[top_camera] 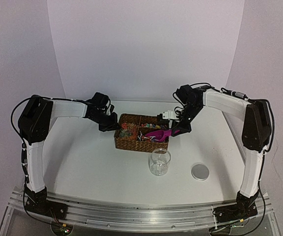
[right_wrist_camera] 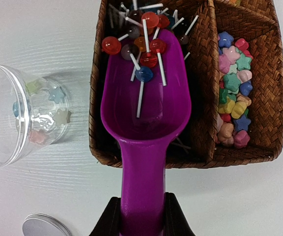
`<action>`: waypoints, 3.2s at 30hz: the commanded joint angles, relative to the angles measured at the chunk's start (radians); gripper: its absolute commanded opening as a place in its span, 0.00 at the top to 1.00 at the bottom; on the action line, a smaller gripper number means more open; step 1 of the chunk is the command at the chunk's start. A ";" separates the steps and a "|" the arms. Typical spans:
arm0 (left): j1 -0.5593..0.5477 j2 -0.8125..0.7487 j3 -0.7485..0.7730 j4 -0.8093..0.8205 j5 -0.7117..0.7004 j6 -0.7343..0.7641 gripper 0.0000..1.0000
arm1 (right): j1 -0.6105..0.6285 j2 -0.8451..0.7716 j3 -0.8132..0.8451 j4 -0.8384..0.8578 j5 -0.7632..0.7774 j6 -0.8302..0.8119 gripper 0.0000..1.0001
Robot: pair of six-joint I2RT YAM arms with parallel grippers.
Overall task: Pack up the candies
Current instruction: Scoop the fake candies from the storage box, then place the fake candies in the packing bottle.
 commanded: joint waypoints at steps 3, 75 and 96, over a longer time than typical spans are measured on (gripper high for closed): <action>0.010 0.001 -0.008 -0.085 -0.004 -0.027 1.00 | 0.003 0.014 0.049 -0.010 -0.074 0.014 1.00; 0.013 -0.007 -0.022 -0.083 -0.009 -0.040 1.00 | -0.110 -0.460 -0.219 -0.154 -0.225 -0.098 1.00; 0.010 0.002 -0.016 -0.086 -0.002 -0.043 1.00 | 0.091 -0.446 -0.260 -0.206 0.210 -0.234 1.00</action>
